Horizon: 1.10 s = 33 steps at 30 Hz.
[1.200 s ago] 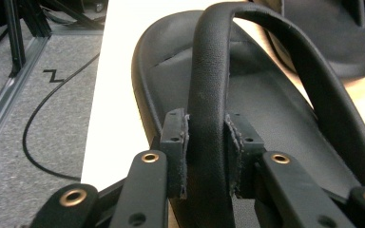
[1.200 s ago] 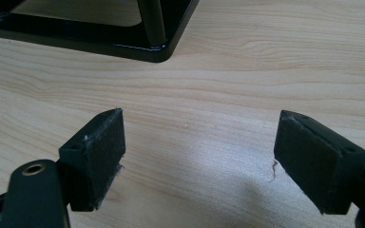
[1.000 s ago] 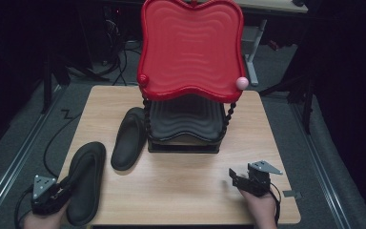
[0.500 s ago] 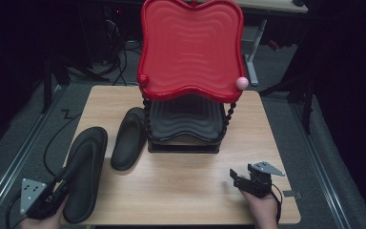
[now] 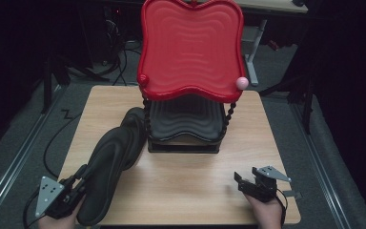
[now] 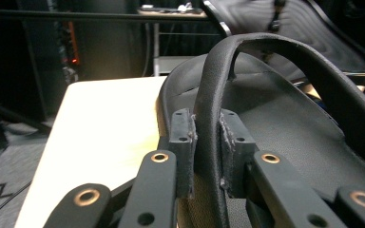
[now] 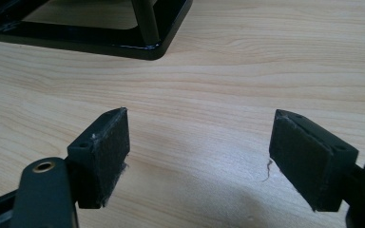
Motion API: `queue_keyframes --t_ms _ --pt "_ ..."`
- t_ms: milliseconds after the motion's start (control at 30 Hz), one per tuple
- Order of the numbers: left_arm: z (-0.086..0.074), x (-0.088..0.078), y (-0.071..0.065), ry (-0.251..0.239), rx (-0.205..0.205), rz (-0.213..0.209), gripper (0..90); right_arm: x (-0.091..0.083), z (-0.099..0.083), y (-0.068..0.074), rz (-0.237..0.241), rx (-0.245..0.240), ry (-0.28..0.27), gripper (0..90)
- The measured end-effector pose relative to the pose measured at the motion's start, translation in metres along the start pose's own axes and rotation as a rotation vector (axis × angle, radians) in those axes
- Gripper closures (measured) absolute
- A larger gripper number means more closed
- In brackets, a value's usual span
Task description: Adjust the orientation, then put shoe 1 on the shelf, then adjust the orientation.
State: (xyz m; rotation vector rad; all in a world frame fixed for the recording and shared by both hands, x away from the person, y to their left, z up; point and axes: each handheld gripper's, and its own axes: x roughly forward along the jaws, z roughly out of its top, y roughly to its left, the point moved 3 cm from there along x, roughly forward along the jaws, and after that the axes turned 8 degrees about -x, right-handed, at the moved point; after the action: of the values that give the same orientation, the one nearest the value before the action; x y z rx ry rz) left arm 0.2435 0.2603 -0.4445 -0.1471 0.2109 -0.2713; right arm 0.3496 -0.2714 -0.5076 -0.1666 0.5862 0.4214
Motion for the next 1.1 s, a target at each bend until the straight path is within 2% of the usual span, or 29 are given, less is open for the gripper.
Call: queue_keyframes --t_ms 267,367,567,667,767,867,1100 --pt "-0.007 0.000 -0.022 0.010 0.021 -0.091 78.4 0.000 0.000 -0.002 -0.013 0.006 -0.006 21.7" --pt "-0.006 -0.001 -0.030 0.001 0.013 -0.120 78.5 0.000 0.001 -0.001 -0.011 0.013 -0.009 21.7" --pt "-0.007 0.002 -0.046 -0.007 0.021 -0.143 78.5 0.000 0.003 0.002 -0.001 0.019 -0.018 21.1" --pt "-0.009 0.007 -0.053 -0.003 0.012 -0.157 78.5 -0.001 0.005 0.003 0.006 0.041 -0.039 18.5" --pt "-0.009 0.015 -0.063 -0.009 0.022 -0.167 78.5 -0.004 0.008 0.006 0.004 0.048 -0.056 16.8" --pt "-0.007 0.023 -0.073 -0.013 0.028 -0.177 78.6 -0.008 0.012 0.012 0.019 0.055 -0.076 15.7" --pt "-0.006 0.051 -0.098 -0.007 0.044 -0.206 78.5 -0.025 0.032 0.044 0.067 -0.012 -0.147 15.0"
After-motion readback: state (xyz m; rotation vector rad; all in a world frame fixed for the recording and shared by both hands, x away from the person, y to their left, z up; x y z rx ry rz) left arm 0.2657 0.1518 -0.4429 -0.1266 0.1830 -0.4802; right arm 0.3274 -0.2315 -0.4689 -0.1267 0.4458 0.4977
